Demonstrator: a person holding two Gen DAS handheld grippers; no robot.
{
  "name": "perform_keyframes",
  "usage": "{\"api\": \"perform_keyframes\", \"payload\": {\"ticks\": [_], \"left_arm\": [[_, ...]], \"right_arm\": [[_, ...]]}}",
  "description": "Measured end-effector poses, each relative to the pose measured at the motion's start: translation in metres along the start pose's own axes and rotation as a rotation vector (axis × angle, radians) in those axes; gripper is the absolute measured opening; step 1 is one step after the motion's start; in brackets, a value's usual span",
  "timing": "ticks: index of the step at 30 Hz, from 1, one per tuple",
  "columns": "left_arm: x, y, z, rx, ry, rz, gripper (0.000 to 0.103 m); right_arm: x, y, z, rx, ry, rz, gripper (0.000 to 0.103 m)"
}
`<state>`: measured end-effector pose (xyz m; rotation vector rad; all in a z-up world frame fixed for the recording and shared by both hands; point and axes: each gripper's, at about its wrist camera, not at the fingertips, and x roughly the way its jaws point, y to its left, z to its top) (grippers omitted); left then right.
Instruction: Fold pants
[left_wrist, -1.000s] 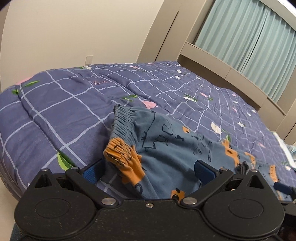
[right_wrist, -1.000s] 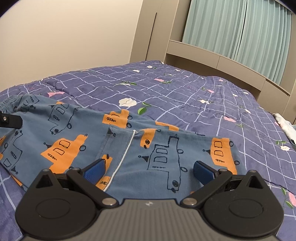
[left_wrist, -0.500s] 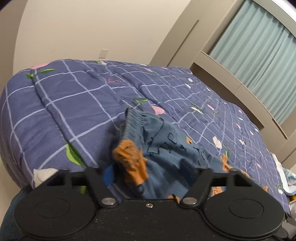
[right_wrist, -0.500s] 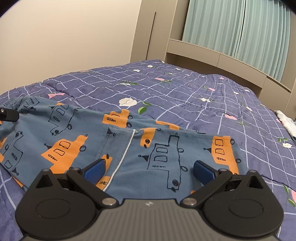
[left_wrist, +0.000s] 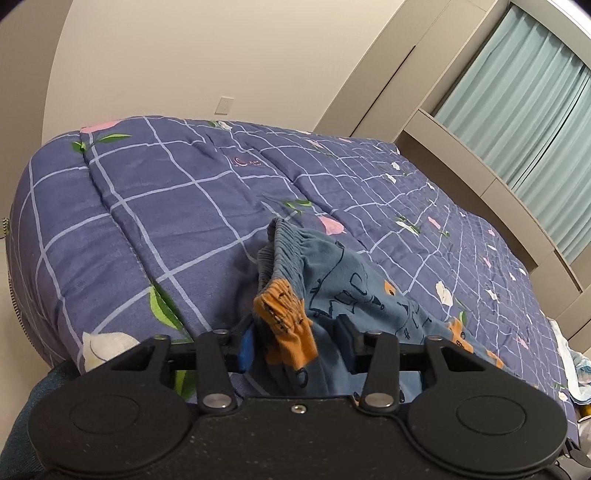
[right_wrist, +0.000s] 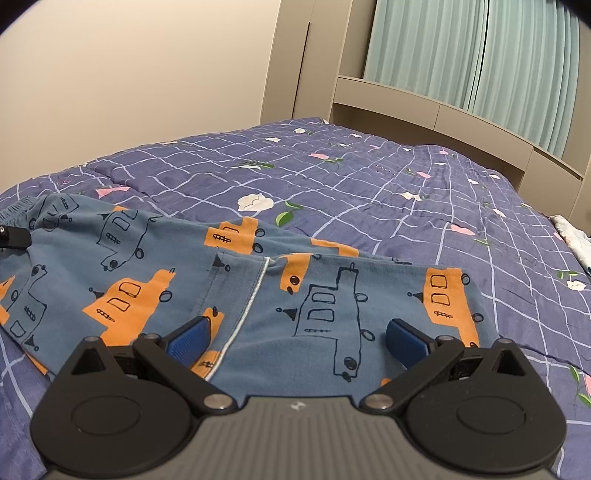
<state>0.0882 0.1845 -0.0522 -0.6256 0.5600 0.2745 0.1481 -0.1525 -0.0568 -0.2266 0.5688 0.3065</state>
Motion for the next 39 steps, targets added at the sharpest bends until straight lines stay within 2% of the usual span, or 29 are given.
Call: {"api": "perform_keyframes", "payload": {"ticks": [1, 5, 11, 21, 30, 36, 39], "left_arm": [[-0.001, -0.002, 0.0, 0.006, -0.002, 0.001, 0.025], [-0.006, -0.008, 0.004, 0.027, -0.021, -0.008, 0.017], [-0.023, -0.027, 0.013, 0.088, -0.073, -0.058, 0.015], [-0.056, -0.104, 0.017, 0.335, -0.151, -0.229, 0.014], [-0.057, -0.184, -0.001, 0.522, -0.126, -0.389, 0.014], [-0.039, -0.238, -0.038, 0.695, -0.055, -0.469, 0.014], [-0.026, -0.26, -0.063, 0.746, 0.001, -0.508, 0.014]], "right_arm": [[0.0, 0.0, 0.0, 0.0, 0.0, 0.0, 0.103], [0.0, 0.0, 0.0, 0.0, -0.001, 0.0, 0.103], [0.0, -0.001, 0.0, 0.009, 0.001, 0.007, 0.103], [-0.014, -0.016, 0.006, 0.069, -0.035, 0.036, 0.103], [-0.05, -0.059, 0.0, 0.098, -0.078, -0.106, 0.103], [-0.077, -0.096, -0.022, 0.144, -0.078, -0.217, 0.103], [-0.082, -0.109, -0.033, 0.142, -0.028, -0.295, 0.103]]}}
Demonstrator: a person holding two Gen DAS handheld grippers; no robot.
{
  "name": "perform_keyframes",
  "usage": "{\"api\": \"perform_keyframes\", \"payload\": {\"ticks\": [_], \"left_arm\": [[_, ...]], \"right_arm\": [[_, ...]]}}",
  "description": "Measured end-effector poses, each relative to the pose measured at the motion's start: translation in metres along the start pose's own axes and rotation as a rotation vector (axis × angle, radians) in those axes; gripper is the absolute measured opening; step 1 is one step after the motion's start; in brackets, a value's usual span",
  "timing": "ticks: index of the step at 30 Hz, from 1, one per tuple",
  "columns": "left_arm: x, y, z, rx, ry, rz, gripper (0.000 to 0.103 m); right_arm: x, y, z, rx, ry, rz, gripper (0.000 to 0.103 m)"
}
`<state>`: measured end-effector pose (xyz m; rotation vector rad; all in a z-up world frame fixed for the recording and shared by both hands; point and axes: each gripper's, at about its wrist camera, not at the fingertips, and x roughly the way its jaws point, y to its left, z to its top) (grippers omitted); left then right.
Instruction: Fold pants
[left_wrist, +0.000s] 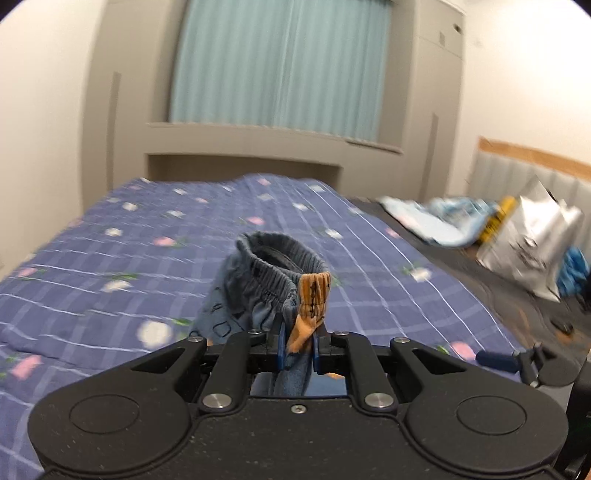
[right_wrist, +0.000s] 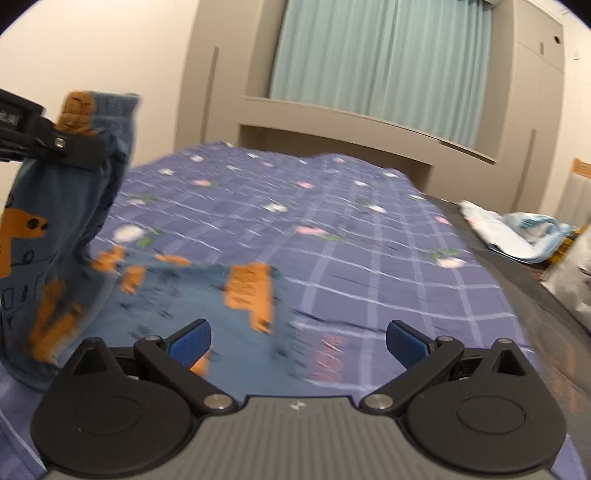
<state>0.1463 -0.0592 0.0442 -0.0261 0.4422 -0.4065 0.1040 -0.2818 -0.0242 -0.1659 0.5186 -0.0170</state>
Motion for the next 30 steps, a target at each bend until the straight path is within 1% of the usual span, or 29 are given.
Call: {"api": "perform_keyframes", "payload": {"ticks": [3, 8, 11, 13, 15, 18, 19, 20, 21, 23, 25, 26, 27, 28, 29, 30], "left_arm": [[0.021, -0.02, -0.007, 0.038, 0.039, -0.037, 0.013], [0.046, -0.042, -0.014, 0.088, 0.078, -0.081, 0.013], [0.058, -0.05, -0.019, 0.121, 0.105, -0.082, 0.013], [0.069, -0.052, -0.022, 0.132, 0.141, -0.085, 0.014], [0.078, -0.053, -0.028, 0.137, 0.174, -0.087, 0.015], [0.082, -0.052, -0.034, 0.113, 0.201, -0.112, 0.022], [0.082, -0.05, -0.034, 0.102, 0.205, -0.119, 0.026], [0.081, -0.049, -0.035, 0.092, 0.207, -0.128, 0.036], [0.08, -0.048, -0.035, 0.078, 0.206, -0.146, 0.041], [0.076, -0.045, -0.036, 0.045, 0.2, -0.175, 0.059], [0.069, -0.04, -0.035, 0.014, 0.182, -0.187, 0.069], [0.065, -0.038, -0.034, 0.003, 0.174, -0.187, 0.075], [0.06, -0.034, -0.033, -0.013, 0.165, -0.182, 0.078], [0.055, -0.03, -0.032, -0.024, 0.157, -0.173, 0.086], [0.05, -0.026, -0.031, -0.036, 0.146, -0.155, 0.094], [0.044, -0.021, -0.031, -0.046, 0.134, -0.127, 0.097]], "right_arm": [[0.002, -0.011, -0.009, -0.003, 0.039, -0.063, 0.103], [0.007, -0.029, -0.022, 0.042, 0.078, -0.089, 0.103], [0.009, -0.035, -0.028, 0.051, 0.093, -0.108, 0.103], [0.008, -0.039, -0.03, 0.065, 0.094, -0.112, 0.103], [0.008, -0.043, -0.031, 0.08, 0.092, -0.112, 0.103], [0.007, -0.045, -0.034, 0.093, 0.094, -0.117, 0.103], [0.007, -0.046, -0.034, 0.097, 0.096, -0.119, 0.103], [0.008, -0.048, -0.035, 0.101, 0.098, -0.122, 0.103], [0.007, -0.049, -0.036, 0.105, 0.1, -0.124, 0.103], [0.009, -0.053, -0.037, 0.113, 0.102, -0.128, 0.103], [0.008, -0.055, -0.037, 0.12, 0.104, -0.132, 0.103], [0.009, -0.056, -0.038, 0.121, 0.104, -0.133, 0.103], [0.009, -0.057, -0.037, 0.121, 0.105, -0.135, 0.103], [0.009, -0.057, -0.037, 0.12, 0.105, -0.137, 0.103], [0.008, -0.057, -0.037, 0.121, 0.103, -0.14, 0.103], [0.007, -0.057, -0.037, 0.122, 0.098, -0.142, 0.103]]}}
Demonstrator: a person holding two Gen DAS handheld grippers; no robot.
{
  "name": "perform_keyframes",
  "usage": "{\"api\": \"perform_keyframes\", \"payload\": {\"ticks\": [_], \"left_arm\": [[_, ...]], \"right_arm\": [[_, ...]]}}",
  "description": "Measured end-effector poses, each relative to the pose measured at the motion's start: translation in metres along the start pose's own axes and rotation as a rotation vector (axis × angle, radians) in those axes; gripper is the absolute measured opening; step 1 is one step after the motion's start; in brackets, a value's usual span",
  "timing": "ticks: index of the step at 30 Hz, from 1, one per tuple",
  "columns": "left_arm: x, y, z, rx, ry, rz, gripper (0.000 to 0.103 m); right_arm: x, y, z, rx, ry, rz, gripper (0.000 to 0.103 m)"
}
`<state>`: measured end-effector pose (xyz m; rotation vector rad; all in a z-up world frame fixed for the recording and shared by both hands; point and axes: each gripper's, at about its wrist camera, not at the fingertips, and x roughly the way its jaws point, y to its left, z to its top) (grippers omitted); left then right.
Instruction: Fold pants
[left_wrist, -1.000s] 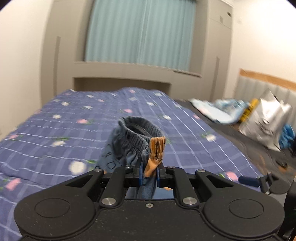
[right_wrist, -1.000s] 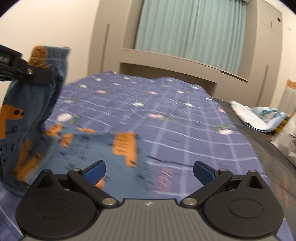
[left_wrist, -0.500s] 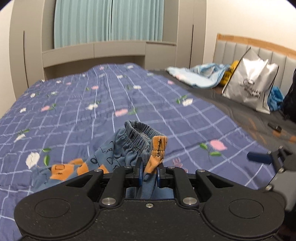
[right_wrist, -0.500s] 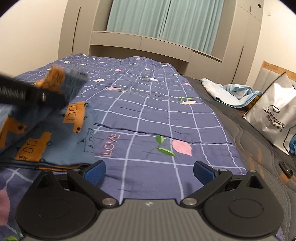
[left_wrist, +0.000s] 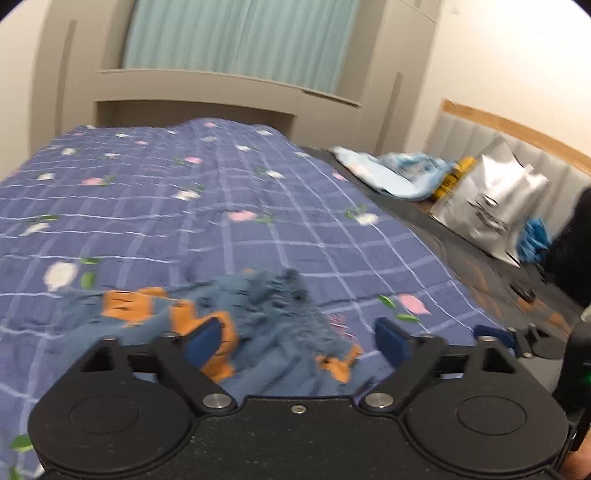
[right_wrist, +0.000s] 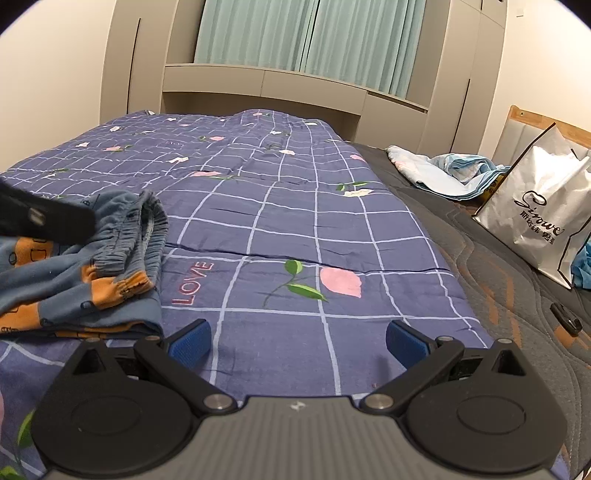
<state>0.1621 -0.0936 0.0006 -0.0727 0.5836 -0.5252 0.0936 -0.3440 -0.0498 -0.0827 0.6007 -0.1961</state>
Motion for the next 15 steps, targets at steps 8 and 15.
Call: {"api": "perform_keyframes", "payload": {"ticks": [8, 15], "left_arm": [[-0.028, 0.055, -0.005, -0.093, -0.019, 0.247, 0.102], [-0.014, 0.115, 0.007, -0.18, 0.031, 0.379, 0.102]], "right_arm": [[-0.011, 0.01, 0.01, 0.053, -0.067, 0.073, 0.103], [-0.002, 0.051, 0.042, 0.032, -0.055, 0.218, 0.103]]}}
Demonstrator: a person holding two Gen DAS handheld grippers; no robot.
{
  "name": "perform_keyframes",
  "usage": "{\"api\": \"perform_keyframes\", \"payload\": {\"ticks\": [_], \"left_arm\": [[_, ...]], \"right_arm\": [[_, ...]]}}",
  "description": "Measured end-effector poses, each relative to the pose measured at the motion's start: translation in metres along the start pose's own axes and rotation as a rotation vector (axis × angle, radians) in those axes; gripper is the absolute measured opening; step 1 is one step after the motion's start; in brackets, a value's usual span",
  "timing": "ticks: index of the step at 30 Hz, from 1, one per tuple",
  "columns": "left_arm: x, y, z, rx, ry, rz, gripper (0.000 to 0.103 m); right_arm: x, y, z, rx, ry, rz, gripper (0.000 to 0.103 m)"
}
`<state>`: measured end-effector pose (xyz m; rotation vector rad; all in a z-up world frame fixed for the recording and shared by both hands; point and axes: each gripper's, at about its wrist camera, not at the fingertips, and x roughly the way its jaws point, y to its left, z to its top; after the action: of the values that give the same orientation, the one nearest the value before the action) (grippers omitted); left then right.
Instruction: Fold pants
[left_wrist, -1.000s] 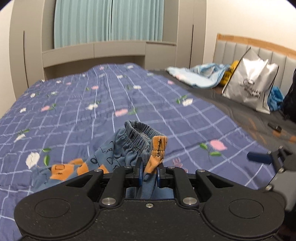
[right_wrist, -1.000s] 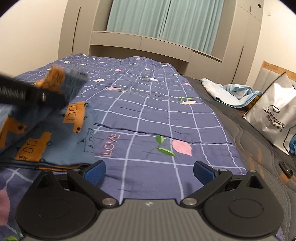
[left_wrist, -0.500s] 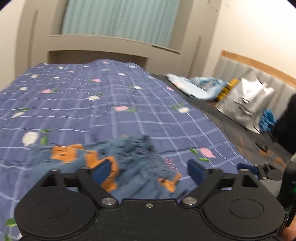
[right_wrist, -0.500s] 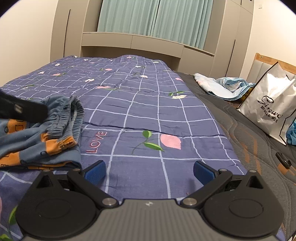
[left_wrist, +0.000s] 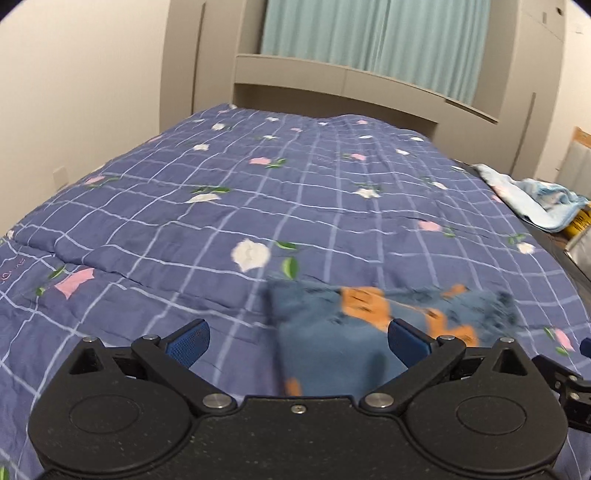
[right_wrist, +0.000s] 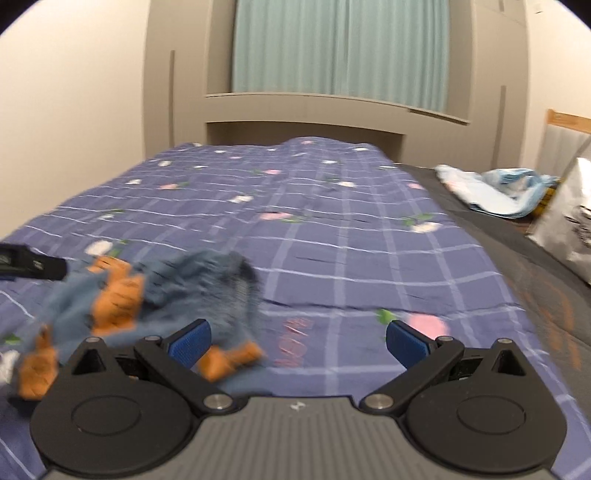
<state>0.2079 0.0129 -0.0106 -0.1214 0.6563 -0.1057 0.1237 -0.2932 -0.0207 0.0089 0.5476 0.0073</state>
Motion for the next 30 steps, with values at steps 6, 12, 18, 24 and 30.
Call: {"api": "perform_keyframes", "payload": {"ticks": [6, 12, 18, 24, 30], "left_arm": [[0.032, 0.01, 0.016, 0.009, 0.048, -0.02, 0.102], [0.052, 0.007, 0.011, 0.08, 0.074, -0.02, 0.102], [0.068, 0.012, 0.009, 0.093, 0.067, 0.06, 0.102], [0.066, 0.019, 0.006, 0.061, 0.06, 0.045, 0.101], [0.036, 0.007, 0.005, 0.044, -0.016, -0.029, 0.102]], "right_arm": [[0.032, 0.03, 0.018, -0.04, 0.096, -0.046, 0.103], [0.035, 0.023, 0.009, -0.026, 0.145, -0.064, 0.103], [0.025, 0.012, -0.004, 0.007, 0.159, -0.057, 0.103], [0.024, 0.007, -0.011, 0.032, 0.15, -0.039, 0.103], [0.012, 0.006, -0.001, -0.005, 0.03, -0.023, 0.103]]}}
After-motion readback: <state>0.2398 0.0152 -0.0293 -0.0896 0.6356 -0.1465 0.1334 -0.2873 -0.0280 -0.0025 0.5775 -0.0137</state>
